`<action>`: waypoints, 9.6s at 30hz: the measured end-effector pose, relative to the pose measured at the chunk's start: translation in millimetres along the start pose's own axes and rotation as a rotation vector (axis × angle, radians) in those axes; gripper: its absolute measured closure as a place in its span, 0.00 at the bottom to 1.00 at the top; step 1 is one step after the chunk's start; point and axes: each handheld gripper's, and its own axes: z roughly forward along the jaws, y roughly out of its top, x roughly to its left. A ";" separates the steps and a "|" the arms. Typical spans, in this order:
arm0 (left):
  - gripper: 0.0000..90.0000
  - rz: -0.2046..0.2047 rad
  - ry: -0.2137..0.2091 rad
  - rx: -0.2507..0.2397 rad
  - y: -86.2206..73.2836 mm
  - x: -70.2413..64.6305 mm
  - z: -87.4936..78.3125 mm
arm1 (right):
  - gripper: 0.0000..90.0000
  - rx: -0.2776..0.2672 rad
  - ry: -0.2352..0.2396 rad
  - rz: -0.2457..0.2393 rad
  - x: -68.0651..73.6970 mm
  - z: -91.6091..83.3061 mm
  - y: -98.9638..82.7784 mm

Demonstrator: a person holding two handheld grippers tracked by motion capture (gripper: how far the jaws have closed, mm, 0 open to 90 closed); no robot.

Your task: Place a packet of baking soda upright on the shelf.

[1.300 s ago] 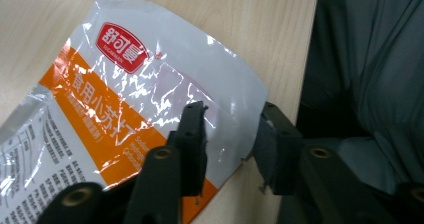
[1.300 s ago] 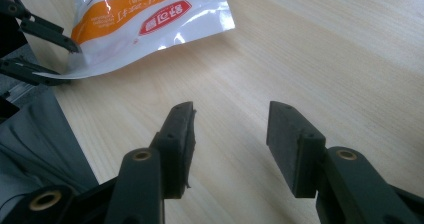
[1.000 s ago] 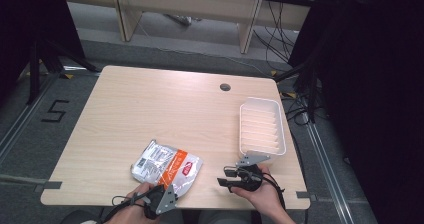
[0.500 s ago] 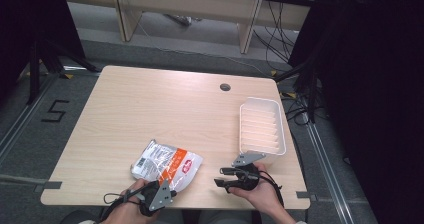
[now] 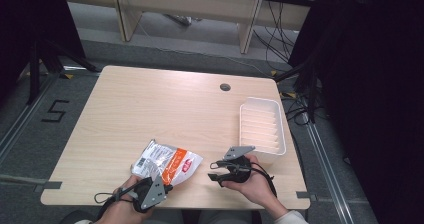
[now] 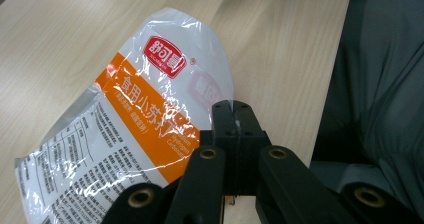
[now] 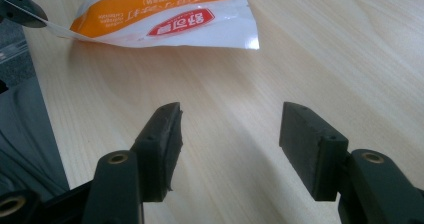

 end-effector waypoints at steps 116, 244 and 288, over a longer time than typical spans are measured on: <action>0.53 -0.165 0.308 -0.345 -25.3 33.0 -54.0 | 1.00 0.257 -0.032 -0.193 -71.4 -107.6 194.0; 0.43 -0.197 0.303 -0.316 -25.0 33.6 -49.9 | 1.00 0.471 -0.001 -0.334 -105.1 -181.8 170.3; 0.43 -0.203 0.313 -0.323 -24.6 32.6 -50.4 | 1.00 0.560 -0.055 -0.571 -106.6 -168.7 169.2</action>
